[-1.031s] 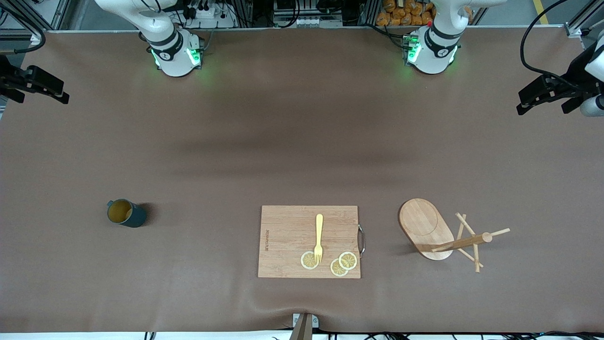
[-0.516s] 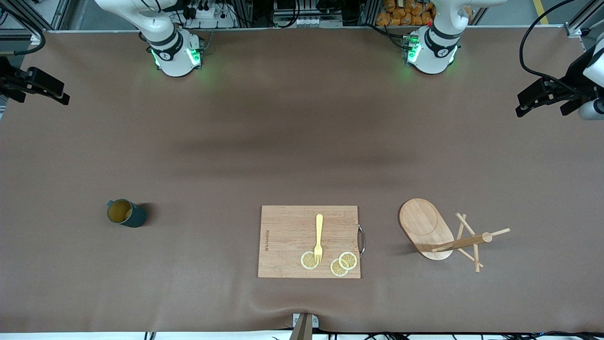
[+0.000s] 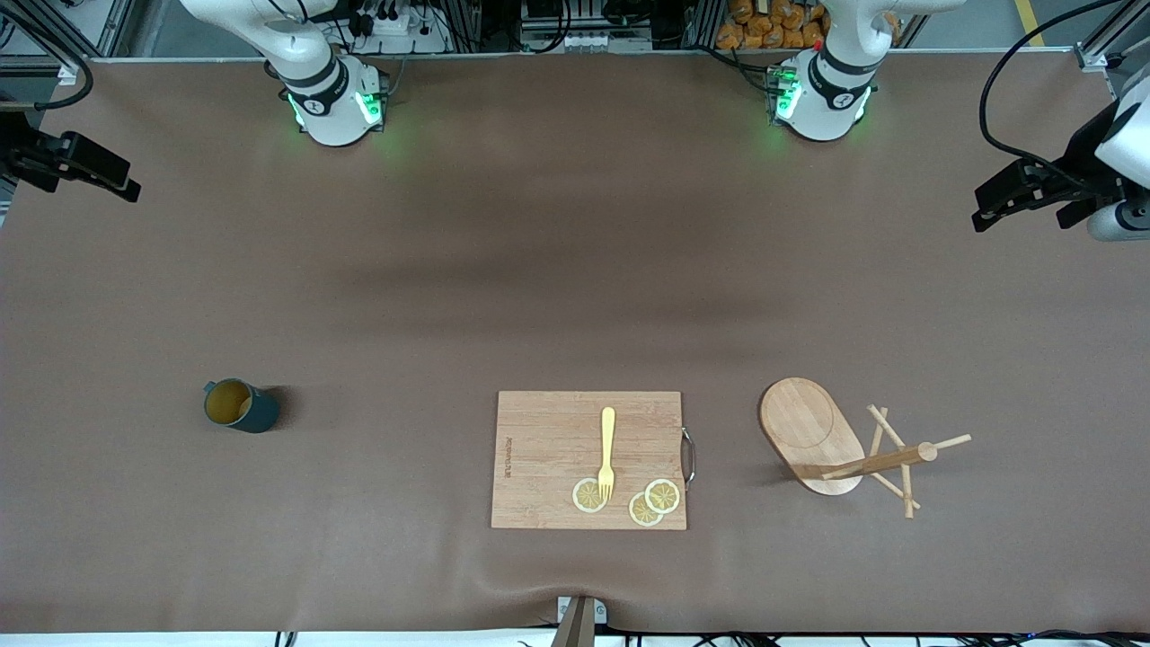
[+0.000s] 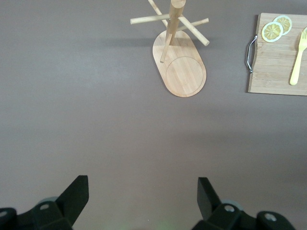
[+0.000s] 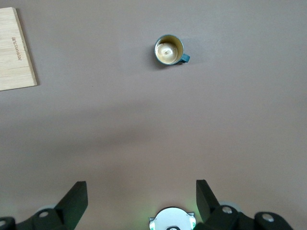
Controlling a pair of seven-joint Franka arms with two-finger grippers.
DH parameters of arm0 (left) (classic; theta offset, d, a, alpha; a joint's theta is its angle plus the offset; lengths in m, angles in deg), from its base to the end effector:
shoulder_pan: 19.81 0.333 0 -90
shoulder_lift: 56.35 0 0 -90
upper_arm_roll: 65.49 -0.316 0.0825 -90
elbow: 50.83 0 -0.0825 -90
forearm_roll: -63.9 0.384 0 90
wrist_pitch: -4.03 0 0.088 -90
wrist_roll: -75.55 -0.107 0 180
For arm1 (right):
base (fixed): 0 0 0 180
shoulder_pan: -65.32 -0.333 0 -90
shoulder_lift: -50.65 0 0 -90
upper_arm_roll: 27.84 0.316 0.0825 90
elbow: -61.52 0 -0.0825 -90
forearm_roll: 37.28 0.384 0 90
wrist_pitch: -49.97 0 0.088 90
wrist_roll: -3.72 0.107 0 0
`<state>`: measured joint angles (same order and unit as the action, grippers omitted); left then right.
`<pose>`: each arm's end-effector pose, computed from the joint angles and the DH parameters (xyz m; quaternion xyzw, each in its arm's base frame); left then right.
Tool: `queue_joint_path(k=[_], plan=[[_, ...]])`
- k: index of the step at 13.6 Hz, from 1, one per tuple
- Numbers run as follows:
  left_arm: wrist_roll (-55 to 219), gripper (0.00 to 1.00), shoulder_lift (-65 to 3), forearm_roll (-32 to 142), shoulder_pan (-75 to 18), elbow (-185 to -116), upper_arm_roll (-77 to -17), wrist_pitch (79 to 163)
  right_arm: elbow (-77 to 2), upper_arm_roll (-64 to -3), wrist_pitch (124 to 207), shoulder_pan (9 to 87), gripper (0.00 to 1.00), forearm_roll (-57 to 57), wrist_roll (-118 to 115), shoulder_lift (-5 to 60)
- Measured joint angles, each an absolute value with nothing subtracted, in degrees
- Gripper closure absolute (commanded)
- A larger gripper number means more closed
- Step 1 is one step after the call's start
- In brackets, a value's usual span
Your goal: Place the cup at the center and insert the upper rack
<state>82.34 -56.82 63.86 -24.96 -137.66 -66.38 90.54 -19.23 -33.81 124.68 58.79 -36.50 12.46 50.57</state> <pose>0.5447 -0.0406 0.6496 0.9998 0.0221 0.0013 0.0005 0.5249 0.0069 0.6758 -0.9961 0.0698 0.0537 0.0022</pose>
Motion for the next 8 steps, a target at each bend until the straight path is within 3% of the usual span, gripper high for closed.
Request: queue_joint_path(k=[8], plan=[[82.4, 0.0, -56.8, 63.9, -24.8, -137.2, -66.4, 90.5, -19.2, -33.7, 122.7, 58.8, 0.0, -36.4, 12.4, 50.5]])
